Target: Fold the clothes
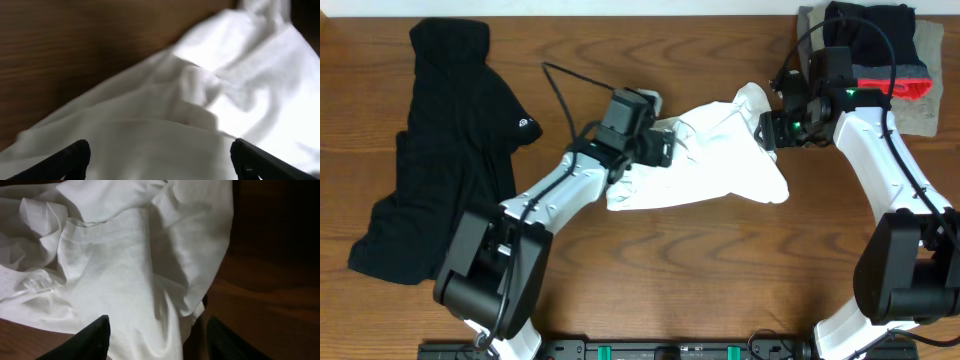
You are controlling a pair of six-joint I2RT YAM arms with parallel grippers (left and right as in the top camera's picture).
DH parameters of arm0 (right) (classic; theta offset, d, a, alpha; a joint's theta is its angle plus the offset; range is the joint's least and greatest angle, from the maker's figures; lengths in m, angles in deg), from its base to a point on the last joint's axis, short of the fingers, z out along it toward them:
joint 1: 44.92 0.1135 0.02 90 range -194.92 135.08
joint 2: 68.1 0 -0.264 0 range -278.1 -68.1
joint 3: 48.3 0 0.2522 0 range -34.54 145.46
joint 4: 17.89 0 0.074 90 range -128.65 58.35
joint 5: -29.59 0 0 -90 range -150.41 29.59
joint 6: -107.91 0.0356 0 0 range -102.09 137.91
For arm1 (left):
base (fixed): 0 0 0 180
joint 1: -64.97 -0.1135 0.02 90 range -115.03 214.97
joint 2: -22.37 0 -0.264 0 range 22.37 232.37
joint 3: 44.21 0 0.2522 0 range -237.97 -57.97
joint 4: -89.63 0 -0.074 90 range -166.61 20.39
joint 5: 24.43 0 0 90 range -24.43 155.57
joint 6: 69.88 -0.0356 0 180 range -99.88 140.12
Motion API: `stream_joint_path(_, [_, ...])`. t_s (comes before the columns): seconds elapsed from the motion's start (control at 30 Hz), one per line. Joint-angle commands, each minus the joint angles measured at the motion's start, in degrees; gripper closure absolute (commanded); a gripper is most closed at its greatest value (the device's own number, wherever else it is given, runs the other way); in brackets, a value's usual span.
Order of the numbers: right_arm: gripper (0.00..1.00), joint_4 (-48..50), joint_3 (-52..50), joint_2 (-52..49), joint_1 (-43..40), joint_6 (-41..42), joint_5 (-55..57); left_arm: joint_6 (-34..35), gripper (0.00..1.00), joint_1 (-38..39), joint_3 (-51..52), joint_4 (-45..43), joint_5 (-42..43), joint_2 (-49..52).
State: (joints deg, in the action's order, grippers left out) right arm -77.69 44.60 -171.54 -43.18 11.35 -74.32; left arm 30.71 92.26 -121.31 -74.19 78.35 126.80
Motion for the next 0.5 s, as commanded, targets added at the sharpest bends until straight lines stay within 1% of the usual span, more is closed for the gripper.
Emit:
stream_joint_path(0.0, [0.4,-0.2,1.0,1.1,-0.2,-0.8,-0.1,-5.8,0.13,1.2,-1.4,0.1,1.3,0.1])
stream_joint_path(0.07, [0.4,-0.2,1.0,1.1,-0.2,-0.8,-0.1,-5.9,0.19,1.3,-1.4,0.7,1.1,0.1])
stream_joint_path(0.13, [0.4,-0.2,1.0,1.1,-0.2,-0.8,-0.1,-5.9,0.27,1.3,-1.4,0.9,1.1,0.1])
stream_joint_path(0.27, [0.4,0.0,1.0,1.1,-0.2,-0.8,0.0,-5.9,0.51,1.7,-1.4,1.2,1.2,0.1])
stream_joint_path(0.3, [0.4,0.0,1.0,1.1,-0.2,-0.8,-0.1,-5.9,0.54,2.0,-1.4,1.2,1.2,0.1])
stream_joint_path(0.37, [0.4,0.0,1.0,1.1,-0.2,-0.8,-0.1,-5.9,0.57,2.8,-1.4,1.6,1.4,0.1])
stream_joint_path(0.47, [0.4,0.0,1.0,1.1,-0.2,-0.8,-0.1,-5.9,0.58,4.5,-1.4,1.9,1.4,0.1])
